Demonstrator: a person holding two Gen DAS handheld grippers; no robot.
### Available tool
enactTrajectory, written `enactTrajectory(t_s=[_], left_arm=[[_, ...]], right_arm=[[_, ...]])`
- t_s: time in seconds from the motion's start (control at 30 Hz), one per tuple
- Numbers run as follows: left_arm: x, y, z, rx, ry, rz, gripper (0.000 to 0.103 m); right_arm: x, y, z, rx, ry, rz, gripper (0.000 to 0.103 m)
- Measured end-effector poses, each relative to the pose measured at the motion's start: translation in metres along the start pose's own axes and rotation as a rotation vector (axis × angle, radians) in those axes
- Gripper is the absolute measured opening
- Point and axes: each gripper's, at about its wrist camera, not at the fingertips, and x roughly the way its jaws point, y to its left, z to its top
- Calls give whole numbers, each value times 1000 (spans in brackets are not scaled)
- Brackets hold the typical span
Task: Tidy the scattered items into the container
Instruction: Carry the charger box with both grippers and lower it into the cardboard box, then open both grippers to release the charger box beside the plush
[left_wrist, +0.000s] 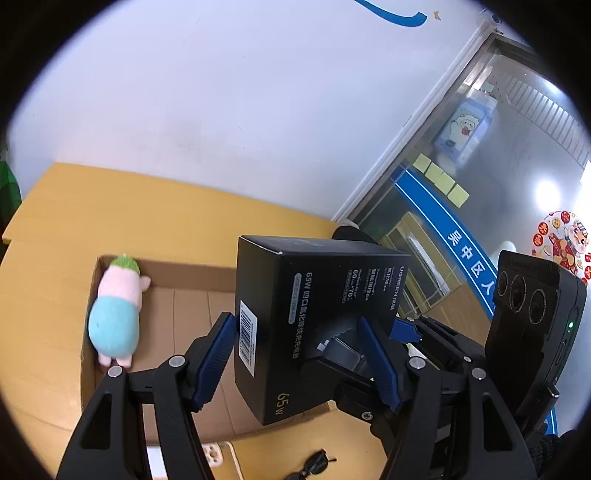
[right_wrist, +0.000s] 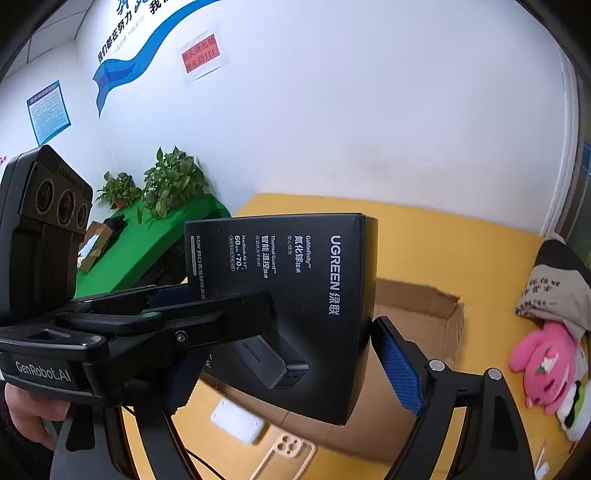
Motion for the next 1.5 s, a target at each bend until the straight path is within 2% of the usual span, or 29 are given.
enactTrajectory(t_s=[0.27, 0.5, 0.77, 0.83, 1.0, 1.23, 1.33, 1.4, 1.5], left_arm=[[32, 25, 33, 21, -24, 31, 66], [77, 62, 48, 12, 30, 26, 66], [154, 120, 42, -35, 156, 49, 66], [176, 137, 36, -93, 168, 89, 66], [225, 173, 20, -139, 270, 115, 66], [272, 198, -1, -204, 410, 246, 64], [263, 187, 0, -175, 373, 318, 67], [246, 176, 3, -155, 337, 335, 67], [214, 152, 8, -111, 280, 373, 67]], right_arm=[[41, -16, 32, 15, 0, -7, 89], [97, -46, 43, 55, 46, -12, 89], [188, -91, 21, 140, 159, 10, 89], [213, -104, 11, 173, 195, 17, 89], [273, -131, -21, 277, 300, 41, 89], [337, -158, -60, 372, 428, 85, 89], [337, -159, -60, 349, 429, 72, 91], [320, -160, -55, 334, 399, 68, 97], [285, -154, -48, 312, 364, 53, 98]])
